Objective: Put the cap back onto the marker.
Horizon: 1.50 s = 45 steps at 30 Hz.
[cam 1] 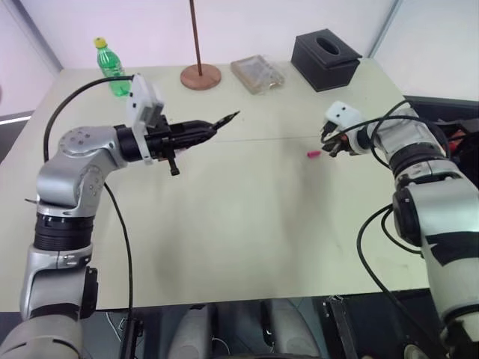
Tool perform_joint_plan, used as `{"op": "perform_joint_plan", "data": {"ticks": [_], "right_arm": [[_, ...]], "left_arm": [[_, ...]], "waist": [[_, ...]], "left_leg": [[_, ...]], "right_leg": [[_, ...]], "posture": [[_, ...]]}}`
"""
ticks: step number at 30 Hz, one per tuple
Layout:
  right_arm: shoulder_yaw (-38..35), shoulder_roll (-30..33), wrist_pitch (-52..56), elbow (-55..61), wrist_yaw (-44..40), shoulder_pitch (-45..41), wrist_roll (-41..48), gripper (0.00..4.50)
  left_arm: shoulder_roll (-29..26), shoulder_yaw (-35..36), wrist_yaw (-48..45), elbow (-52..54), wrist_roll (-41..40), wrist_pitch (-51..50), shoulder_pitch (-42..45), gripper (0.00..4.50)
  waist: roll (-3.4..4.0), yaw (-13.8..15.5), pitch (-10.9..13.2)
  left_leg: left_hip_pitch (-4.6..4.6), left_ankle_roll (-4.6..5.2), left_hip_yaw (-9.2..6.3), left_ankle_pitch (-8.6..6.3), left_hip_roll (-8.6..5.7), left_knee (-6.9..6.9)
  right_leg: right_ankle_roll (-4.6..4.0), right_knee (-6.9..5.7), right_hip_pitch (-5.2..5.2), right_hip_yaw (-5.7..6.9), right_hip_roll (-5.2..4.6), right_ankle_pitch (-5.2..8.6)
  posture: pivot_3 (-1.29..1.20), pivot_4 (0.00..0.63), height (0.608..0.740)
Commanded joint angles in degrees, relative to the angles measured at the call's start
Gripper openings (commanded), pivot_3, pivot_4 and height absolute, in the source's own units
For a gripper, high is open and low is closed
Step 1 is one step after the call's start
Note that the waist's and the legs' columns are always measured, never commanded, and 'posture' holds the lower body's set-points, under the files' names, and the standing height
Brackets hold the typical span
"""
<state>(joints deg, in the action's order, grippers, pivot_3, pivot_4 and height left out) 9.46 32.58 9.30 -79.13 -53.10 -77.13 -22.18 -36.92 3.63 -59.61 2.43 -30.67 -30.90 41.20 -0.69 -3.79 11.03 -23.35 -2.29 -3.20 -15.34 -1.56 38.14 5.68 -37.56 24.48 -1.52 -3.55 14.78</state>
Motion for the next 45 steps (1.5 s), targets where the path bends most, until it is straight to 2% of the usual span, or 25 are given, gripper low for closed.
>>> {"op": "perform_joint_plan", "data": {"ticks": [1, 2, 5, 6, 10, 11, 25, 45], "right_arm": [[-2.2, 0.12, 0.32, 0.03, 2.09, -1.43, 1.33, 0.53], [-2.53, 0.09, 0.41, 0.03, 2.2, -1.56, 1.43, 0.53], [-2.32, 0.43, 0.64, 0.0, 1.99, -1.73, 0.7, 1.42], [-2.24, 0.58, 0.75, -0.01, 1.72, -1.79, 0.54, 1.85], [-1.18, 0.82, 0.26, -0.03, -0.73, -1.84, -0.44, 4.07], [-0.99, 0.71, 0.09, -0.02, -1.11, -1.75, -0.65, 4.44], [-3.98, -1.16, 1.8, 0.1, -3.39, -0.02, 2.05, 4.44], [-5.98, -2.88, -0.37, 0.46, 0.09, 4.44, 3.36, 4.44]], "left_arm": [[-0.46, 1.77, 0.51, 1.53, -0.7, 0.93, 0.81, 0.0], [-0.36, 1.7, 0.61, 1.29, -0.57, 1.13, 0.92, 0.0], [-0.08, 1.36, 0.68, 0.77, -0.2, 1.77, 1.0, 0.0], [-0.02, 1.28, 0.71, 0.76, -0.15, 1.91, 0.94, 0.0], [0.18, 1.18, 0.9, 0.57, -0.15, 2.31, 0.96, 0.0], [0.25, 1.15, 1.03, 0.62, -0.13, 2.38, 0.93, 0.0], [-1.23, 2.87, 1.85, 2.62, -2.49, -0.64, -0.45, 0.0], [-2.5, 4.4, 4.38, 5.4, -4.6, -2.68, -2.84, 0.0]], "waist": [[0.0, -0.01, 0.0], [0.0, -0.01, 0.0], [0.0, -0.01, 0.0], [0.0, -0.01, 0.0], [0.0, -0.02, 0.0], [0.0, -0.02, 0.0], [0.0, -0.06, 0.0], [-0.01, -0.15, -0.01]], "left_leg": [[0.0, 0.0, 0.0, 0.0, 0.0, 0.0], [0.0, 0.0, 0.0, 0.0, 0.0, 0.0], [0.0, 0.0, 0.0, 0.0, 0.0, -0.01], [0.0, 0.0, 0.0, 0.0, 0.0, -0.01], [0.0, 0.0, 0.0, 0.0, 0.0, -0.01], [0.0, 0.0, 0.0, 0.0, 0.0, -0.01], [0.0, 0.0, 0.0, 0.0, 0.0, -0.01], [0.02, -0.01, 0.0, 0.0, 0.0, 0.0]], "right_leg": [[0.0, 0.0, 0.0, 0.0, 0.0, 0.0], [0.0, 0.0, 0.0, 0.0, 0.0, 0.0], [0.0, 0.0, 0.0, 0.0, 0.0, 0.0], [0.0, 0.0, 0.0, 0.0, 0.0, 0.0], [0.0, 0.0, 0.0, 0.0, 0.0, 0.0], [0.0, 0.0, 0.0, 0.0, 0.0, 0.0], [0.0, 0.0, 0.0, 0.0, 0.0, 0.0], [-0.01, -0.02, 0.0, -0.01, -0.01, 0.0]], "posture": [[0.0, 0.15, 0.74], [0.0, 0.15, 0.74], [0.0, 0.15, 0.74], [0.0, 0.15, 0.74], [0.0, 0.15, 0.74], [0.0, 0.15, 0.74], [0.0, 0.15, 0.74], [0.0, 0.15, 0.74]]}}
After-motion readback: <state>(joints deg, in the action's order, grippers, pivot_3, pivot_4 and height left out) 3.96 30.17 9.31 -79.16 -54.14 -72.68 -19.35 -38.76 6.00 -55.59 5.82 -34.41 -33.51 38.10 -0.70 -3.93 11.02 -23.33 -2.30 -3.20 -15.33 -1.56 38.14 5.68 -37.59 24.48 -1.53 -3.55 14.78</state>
